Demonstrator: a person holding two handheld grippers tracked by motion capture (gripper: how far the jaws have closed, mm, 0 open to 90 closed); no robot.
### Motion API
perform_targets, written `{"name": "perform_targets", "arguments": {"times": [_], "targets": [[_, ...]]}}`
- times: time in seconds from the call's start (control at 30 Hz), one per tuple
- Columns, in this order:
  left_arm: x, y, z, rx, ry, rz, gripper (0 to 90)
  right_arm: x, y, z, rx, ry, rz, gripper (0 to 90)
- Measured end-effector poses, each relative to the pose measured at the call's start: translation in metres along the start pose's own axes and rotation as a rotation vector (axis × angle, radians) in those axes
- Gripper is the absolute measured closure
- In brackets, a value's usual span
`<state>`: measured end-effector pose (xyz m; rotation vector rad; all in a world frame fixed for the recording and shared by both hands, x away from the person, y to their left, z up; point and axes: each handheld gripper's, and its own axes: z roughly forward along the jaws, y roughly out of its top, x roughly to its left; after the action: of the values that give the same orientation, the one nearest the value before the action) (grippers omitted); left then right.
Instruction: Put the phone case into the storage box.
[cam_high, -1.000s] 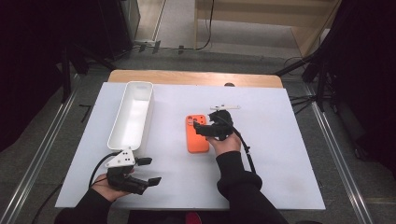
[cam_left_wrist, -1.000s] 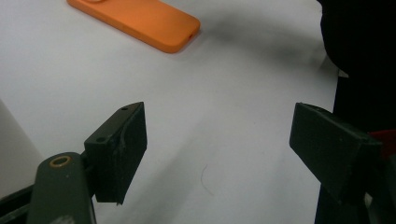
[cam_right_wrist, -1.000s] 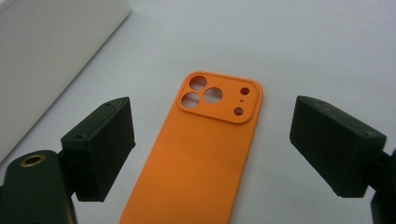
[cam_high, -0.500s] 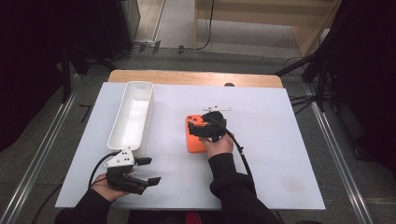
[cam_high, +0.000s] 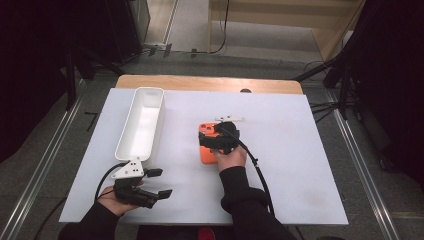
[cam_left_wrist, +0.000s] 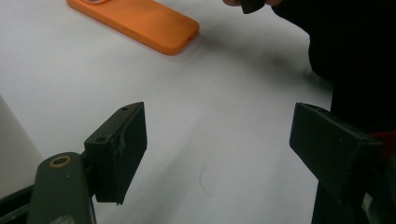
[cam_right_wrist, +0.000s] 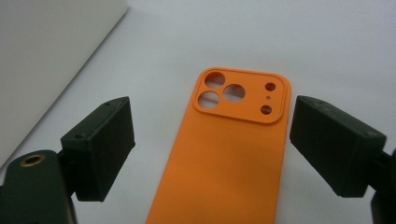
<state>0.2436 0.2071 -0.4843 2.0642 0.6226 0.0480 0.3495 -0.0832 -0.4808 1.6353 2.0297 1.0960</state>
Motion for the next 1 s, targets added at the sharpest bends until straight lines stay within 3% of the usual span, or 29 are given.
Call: {"name": "perform_targets", "arguments": {"times": [0.83, 1.0], "targets": [[-0.001, 0.000, 0.000, 0.000, -0.002, 0.003, 19.1, 0.001, -0.023, 0.015, 0.029, -0.002, 0.035, 12.6], [-0.001, 0.000, 0.001, 0.002, -0.004, 0.005, 19.1, 0.001, -0.025, 0.017, 0.033, -0.012, 0.022, 12.6]]}}
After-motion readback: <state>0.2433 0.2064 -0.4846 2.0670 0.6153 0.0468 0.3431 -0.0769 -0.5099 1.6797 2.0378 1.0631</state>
